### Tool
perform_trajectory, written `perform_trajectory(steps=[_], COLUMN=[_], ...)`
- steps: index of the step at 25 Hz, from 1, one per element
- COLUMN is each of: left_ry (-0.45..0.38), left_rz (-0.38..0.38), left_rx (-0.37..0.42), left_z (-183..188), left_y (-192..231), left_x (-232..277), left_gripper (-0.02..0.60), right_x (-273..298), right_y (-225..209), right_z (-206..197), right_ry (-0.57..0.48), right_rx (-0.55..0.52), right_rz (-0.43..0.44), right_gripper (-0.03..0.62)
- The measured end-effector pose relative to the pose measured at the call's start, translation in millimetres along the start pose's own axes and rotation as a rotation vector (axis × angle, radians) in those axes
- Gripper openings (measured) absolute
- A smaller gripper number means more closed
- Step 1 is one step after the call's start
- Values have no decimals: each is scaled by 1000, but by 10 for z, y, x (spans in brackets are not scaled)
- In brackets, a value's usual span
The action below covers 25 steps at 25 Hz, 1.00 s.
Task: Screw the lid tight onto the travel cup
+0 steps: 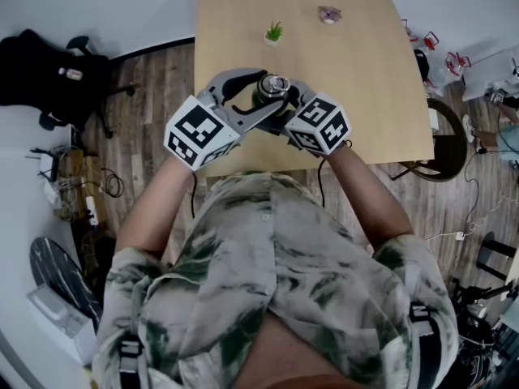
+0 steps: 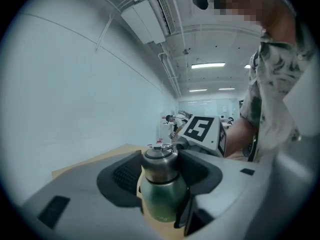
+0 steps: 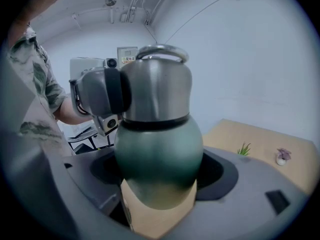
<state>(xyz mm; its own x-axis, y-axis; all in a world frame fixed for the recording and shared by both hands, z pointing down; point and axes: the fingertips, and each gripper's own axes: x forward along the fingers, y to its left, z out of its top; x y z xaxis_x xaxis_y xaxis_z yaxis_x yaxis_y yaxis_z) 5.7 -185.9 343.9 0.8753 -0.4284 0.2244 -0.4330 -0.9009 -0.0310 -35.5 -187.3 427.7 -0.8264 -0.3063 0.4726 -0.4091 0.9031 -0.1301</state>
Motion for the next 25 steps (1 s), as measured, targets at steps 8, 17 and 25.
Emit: perform_trajectory(steps=[8, 17, 25], left_ry=[-2, 2, 7], left_rz=[-132, 76, 246], left_rx=[13, -63, -88], left_z=[13, 15, 1], left_y=[-29, 56, 90], left_x=[-21, 34, 82], left_gripper=[244, 255, 255], right_x=[10, -2, 61], right_y=[48, -66, -76], right_z=[-8, -8, -29], right_ry=[-3, -5, 3], right_rx=[-7, 37, 58], right_rz=[32, -21, -33], right_gripper=[400, 400, 400])
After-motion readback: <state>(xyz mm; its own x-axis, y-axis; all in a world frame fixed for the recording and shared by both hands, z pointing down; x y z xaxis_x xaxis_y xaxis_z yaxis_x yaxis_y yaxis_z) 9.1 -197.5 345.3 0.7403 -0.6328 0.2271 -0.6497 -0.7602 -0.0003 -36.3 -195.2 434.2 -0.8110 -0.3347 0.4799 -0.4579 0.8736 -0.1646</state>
